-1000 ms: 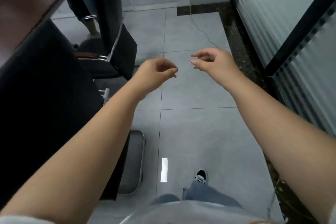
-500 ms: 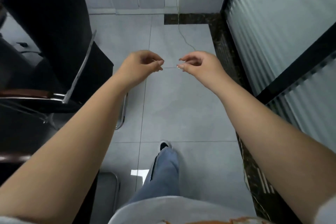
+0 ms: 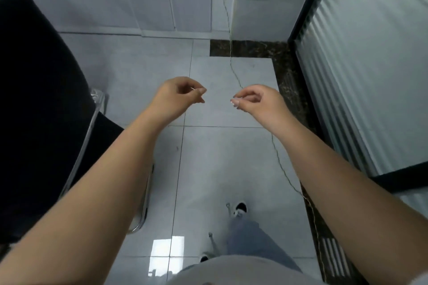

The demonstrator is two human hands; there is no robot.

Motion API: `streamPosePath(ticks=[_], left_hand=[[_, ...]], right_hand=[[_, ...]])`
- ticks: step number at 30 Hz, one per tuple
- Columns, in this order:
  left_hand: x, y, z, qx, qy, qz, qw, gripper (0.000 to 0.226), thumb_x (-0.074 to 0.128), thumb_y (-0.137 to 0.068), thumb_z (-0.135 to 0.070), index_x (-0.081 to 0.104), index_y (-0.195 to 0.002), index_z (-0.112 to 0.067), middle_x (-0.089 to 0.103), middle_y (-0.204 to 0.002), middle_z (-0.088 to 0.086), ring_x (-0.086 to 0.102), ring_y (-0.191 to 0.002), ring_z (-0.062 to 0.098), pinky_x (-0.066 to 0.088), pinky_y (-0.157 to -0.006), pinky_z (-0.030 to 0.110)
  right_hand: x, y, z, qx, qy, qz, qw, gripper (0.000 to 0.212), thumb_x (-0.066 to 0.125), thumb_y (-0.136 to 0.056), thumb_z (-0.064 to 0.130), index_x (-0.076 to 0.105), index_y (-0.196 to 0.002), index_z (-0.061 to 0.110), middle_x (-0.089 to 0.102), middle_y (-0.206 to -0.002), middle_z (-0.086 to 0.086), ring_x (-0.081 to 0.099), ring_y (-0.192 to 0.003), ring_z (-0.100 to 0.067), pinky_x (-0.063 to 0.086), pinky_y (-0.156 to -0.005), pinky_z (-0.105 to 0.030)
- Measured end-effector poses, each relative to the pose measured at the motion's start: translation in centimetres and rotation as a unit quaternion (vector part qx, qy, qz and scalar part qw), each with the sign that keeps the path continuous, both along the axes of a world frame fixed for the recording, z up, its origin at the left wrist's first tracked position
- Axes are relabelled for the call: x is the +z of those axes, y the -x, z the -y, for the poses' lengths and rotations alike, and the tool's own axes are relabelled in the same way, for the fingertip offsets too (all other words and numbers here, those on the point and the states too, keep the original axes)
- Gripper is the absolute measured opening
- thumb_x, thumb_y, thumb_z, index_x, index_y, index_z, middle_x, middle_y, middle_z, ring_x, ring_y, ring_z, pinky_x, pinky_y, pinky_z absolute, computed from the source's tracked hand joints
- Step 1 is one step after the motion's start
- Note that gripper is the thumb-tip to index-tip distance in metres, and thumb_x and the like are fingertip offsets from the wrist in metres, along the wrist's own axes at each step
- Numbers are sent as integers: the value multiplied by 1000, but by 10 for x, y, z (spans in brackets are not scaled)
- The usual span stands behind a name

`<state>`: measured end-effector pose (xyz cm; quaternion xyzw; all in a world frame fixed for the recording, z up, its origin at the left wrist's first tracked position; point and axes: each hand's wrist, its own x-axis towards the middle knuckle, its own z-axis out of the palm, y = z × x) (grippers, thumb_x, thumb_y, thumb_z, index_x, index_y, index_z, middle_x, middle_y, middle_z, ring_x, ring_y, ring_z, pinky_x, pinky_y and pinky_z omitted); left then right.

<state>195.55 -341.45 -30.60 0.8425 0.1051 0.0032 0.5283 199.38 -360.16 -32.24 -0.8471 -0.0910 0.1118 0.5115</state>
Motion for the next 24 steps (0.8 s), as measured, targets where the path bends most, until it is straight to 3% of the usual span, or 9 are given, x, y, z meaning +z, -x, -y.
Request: streamPosePath(ticks=[5,9,14,24], left_hand=[[-12,-130,-32,-1,-50,2,999,9,58,-90,-23,64,-91,-17,66,-76,-7,59,-62,-11,47,-67,7],[-11,-231,-54,25,-67,-6,997,8,58,-90,-25,63,-90,-19,65,-75,-11,59,-62,-11,44,-60,1],[10,-337,-87,52,-66,-17,996,9,58,-90,-24,64,-89,-18,65,-75,-10,61,-77,5,49,-78,22],[4,-543,-238,111,-73,1,991,8,61,-88,-26,63,-81,-23,65,-73,-12,61,-73,0,47,-73,17]], right_hand=[[-9,-138,-40,38,34,13,999,12,70,-80,31,60,-74,30,70,-88,-2,65,-89,-17,52,-88,-40],[-9,-251,-71,72,19,6,997,12,67,-83,31,59,-75,28,68,-83,1,65,-87,-17,52,-89,-40],[10,-374,-118,110,16,14,994,10,66,-84,30,60,-79,25,69,-91,-5,65,-90,-19,52,-90,-39],[2,-597,-280,180,28,38,982,16,67,-83,29,57,-71,32,70,-92,-5,66,-90,-18,52,-83,-32]])
